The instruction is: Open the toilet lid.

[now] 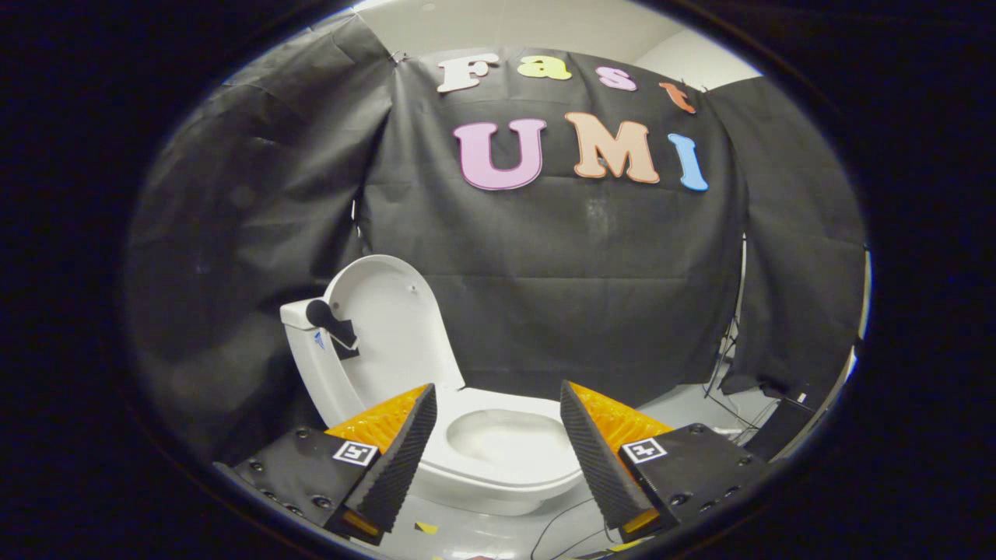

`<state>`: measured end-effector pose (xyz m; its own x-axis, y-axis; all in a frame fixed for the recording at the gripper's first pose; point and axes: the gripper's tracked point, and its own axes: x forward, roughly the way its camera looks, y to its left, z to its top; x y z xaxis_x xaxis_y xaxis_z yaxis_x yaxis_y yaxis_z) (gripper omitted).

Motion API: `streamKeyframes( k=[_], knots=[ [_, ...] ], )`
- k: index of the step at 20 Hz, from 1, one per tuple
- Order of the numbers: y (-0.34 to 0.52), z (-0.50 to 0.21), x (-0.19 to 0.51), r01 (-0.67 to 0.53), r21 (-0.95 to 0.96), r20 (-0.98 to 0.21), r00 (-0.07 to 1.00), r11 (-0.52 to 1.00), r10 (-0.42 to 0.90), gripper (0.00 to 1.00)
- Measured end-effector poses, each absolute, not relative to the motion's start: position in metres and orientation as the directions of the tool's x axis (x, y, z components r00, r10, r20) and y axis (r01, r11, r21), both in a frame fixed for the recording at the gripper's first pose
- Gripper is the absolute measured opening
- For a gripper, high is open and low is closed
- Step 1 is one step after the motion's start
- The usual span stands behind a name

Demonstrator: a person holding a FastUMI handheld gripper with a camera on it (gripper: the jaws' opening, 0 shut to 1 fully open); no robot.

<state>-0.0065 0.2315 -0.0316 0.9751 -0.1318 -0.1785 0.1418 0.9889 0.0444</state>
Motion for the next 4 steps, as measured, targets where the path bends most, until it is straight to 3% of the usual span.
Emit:
streamKeyframes(
  k=[4],
  knots=[
    [0.2285, -0.0354, -0.0081, 0.150, 0.047, -0.191, 0.972, 0.988, -0.139, 0.98]
  ],
)
